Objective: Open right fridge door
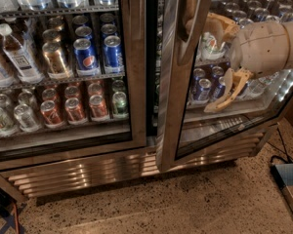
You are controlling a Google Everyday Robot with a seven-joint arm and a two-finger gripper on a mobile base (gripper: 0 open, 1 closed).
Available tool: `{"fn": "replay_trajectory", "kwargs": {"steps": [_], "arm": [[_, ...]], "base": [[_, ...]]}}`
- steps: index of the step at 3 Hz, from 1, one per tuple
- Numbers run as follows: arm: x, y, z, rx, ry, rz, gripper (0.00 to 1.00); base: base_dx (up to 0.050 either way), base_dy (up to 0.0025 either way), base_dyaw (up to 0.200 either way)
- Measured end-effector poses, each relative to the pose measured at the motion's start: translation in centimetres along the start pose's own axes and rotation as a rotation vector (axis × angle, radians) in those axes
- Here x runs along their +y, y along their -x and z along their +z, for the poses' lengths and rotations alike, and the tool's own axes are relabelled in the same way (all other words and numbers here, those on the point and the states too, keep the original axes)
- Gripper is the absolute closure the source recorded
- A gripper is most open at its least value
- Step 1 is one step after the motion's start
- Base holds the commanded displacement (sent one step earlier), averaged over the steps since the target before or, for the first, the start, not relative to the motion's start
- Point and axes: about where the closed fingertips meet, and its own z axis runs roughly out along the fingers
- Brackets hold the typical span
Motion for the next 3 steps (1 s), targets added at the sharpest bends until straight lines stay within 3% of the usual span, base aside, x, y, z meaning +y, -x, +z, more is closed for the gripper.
{"fn": "replay_trajectory", "kwargs": {"steps": [2, 3], "arm": [[-2.0, 3.3, 0.4, -0.15, -0.012, -0.073, 0.0], [-2.0, 3.2, 0.4, -0.15, -0.013, -0.072, 0.19]], "base": [[0.0, 0.0, 0.0], [0.0, 0.0, 0.0]]}}
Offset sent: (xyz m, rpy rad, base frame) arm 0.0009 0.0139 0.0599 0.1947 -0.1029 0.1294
